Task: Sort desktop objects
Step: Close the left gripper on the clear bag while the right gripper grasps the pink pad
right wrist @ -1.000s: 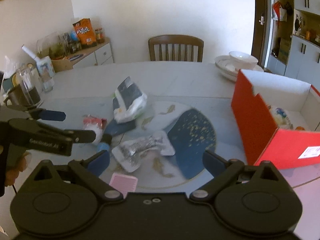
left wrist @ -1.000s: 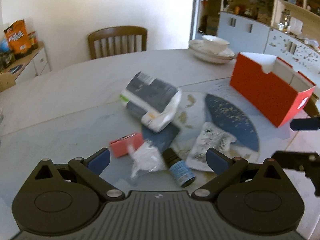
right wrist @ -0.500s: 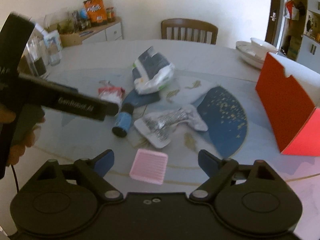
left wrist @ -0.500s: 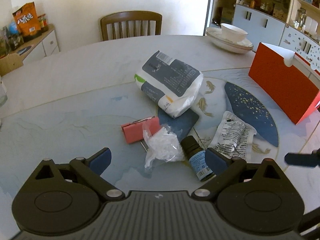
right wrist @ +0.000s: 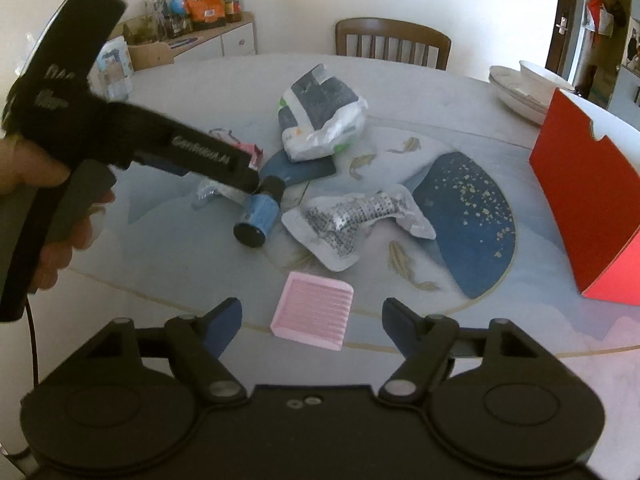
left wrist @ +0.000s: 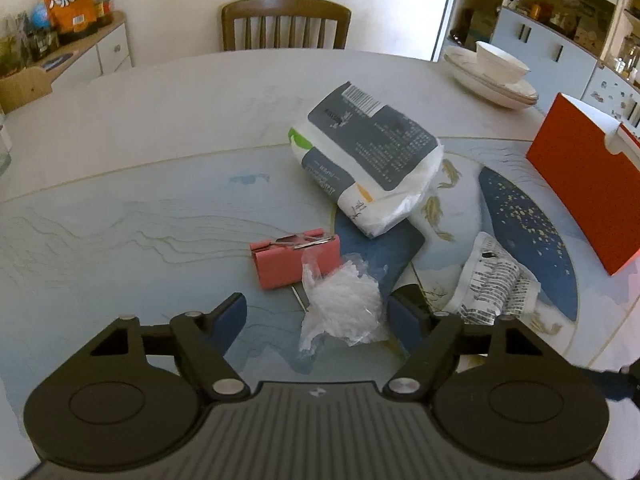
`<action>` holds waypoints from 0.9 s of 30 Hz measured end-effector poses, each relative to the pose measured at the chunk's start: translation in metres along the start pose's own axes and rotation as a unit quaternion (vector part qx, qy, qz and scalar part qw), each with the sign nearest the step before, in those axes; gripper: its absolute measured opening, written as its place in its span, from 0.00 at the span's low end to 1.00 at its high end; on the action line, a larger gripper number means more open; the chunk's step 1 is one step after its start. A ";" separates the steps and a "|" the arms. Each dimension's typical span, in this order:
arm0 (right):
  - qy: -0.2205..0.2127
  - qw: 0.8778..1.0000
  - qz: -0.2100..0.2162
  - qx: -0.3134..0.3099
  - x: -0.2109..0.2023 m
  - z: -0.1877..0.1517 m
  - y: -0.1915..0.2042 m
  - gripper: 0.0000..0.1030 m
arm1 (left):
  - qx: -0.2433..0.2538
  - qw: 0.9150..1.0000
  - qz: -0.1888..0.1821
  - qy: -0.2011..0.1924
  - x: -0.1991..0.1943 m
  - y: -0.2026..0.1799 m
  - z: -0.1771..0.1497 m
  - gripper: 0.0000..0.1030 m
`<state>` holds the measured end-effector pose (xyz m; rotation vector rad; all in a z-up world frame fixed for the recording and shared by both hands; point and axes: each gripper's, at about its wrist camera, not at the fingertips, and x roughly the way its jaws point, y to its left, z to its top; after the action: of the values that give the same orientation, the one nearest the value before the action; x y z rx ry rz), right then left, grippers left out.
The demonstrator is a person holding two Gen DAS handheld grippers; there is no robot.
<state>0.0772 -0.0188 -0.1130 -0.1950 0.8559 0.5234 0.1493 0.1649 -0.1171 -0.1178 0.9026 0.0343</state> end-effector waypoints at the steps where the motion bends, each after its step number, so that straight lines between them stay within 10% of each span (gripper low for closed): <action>1: 0.002 1.000 0.000 -0.001 0.001 -0.001 0.000 0.70 | -0.001 1.000 -0.002 0.001 0.001 0.000 0.000 0.74; 17: -0.007 1.000 -0.003 -0.012 0.018 0.003 0.000 0.63 | 0.022 1.000 -0.012 0.006 0.008 -0.010 0.003 0.42; 27: -0.007 1.000 0.016 -0.015 0.018 0.009 -0.010 0.40 | 0.024 1.000 -0.012 0.001 0.003 -0.009 0.001 0.32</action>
<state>0.0982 -0.0178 -0.1215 -0.2053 0.8394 0.5676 0.1527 0.1556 -0.1178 -0.0832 0.9040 -0.0102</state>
